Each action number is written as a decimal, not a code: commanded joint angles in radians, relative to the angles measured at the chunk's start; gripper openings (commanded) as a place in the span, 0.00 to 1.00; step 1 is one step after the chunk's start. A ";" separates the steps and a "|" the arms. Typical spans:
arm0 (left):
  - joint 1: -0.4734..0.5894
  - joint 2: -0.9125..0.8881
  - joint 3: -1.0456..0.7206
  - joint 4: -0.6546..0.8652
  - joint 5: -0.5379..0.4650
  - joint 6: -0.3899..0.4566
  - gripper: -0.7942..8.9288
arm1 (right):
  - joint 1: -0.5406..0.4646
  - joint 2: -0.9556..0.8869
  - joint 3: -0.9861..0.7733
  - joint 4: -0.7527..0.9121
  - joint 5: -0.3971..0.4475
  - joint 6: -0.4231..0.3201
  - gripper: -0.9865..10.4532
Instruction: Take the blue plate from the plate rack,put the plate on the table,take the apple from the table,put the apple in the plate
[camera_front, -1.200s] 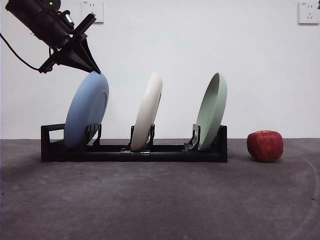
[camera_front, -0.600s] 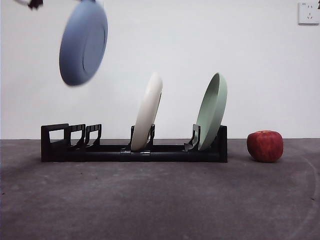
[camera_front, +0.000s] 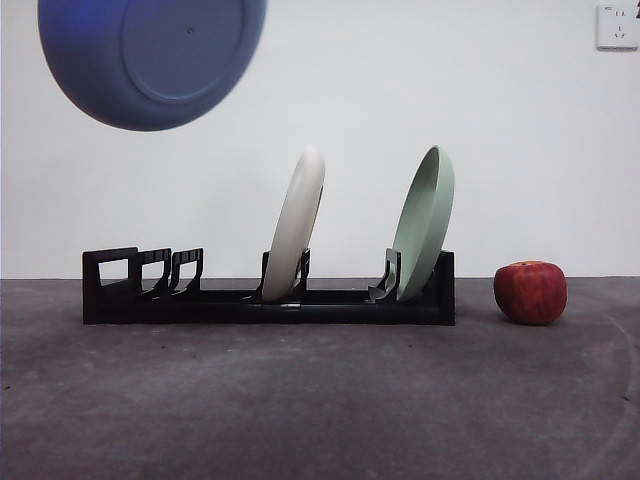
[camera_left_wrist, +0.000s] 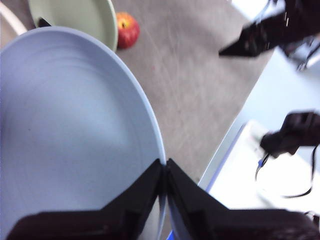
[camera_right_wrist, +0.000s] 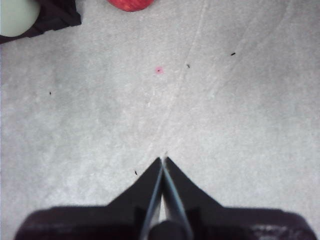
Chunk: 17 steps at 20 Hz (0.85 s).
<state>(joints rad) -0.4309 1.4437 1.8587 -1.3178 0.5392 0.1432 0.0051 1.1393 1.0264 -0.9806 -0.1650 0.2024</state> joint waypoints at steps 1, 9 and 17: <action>-0.074 -0.002 0.002 0.010 -0.058 0.030 0.08 | 0.001 0.002 0.005 -0.003 -0.002 0.005 0.09; -0.433 -0.002 -0.085 0.053 -0.438 -0.128 0.08 | 0.001 0.002 0.005 -0.017 0.001 0.005 0.09; -0.671 0.006 -0.581 0.489 -0.728 -0.203 0.08 | 0.001 0.002 0.005 -0.010 0.024 0.004 0.09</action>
<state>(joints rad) -1.1007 1.4433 1.2964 -0.8547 -0.1761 -0.0517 0.0051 1.1393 1.0264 -0.9955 -0.1448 0.2024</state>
